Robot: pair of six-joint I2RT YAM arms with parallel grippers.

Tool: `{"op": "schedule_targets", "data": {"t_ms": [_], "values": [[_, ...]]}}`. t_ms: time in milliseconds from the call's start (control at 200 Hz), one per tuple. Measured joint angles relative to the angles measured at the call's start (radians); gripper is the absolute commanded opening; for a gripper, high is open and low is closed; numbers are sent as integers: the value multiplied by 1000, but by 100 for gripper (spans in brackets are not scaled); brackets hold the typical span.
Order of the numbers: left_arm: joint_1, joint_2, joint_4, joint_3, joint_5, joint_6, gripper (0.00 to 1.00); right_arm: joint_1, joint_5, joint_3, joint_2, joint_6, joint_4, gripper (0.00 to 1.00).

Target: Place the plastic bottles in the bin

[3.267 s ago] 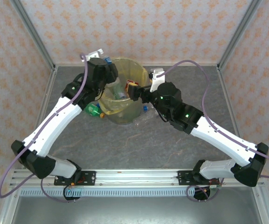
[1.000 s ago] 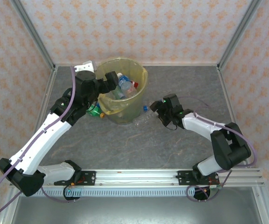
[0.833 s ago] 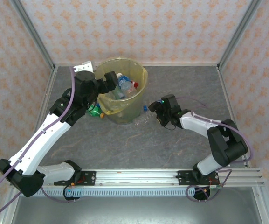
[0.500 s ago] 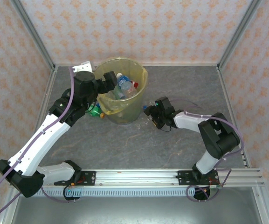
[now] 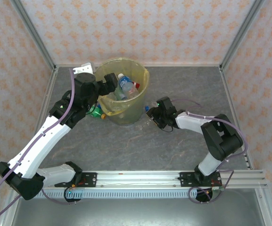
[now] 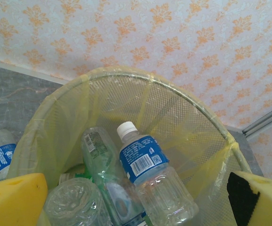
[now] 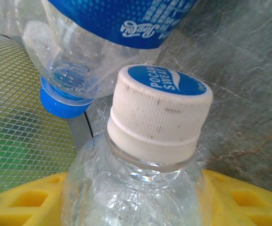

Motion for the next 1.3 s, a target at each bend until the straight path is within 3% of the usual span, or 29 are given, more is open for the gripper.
{"op": "schedule_targets", "data": {"t_ms": [430, 751, 1071, 1301], "values": [[0, 0, 1, -4, 0, 0, 99, 0, 233, 12, -315, -68, -157, 59], [0, 0, 1, -7, 0, 0, 99, -1, 510, 224, -466, -245, -241, 59], [0, 0, 1, -7, 0, 0, 99, 13, 619, 489, -432, -456, -233, 59], [0, -10, 0, -7, -17, -2, 99, 121, 614, 624, -294, -558, -199, 59]]}}
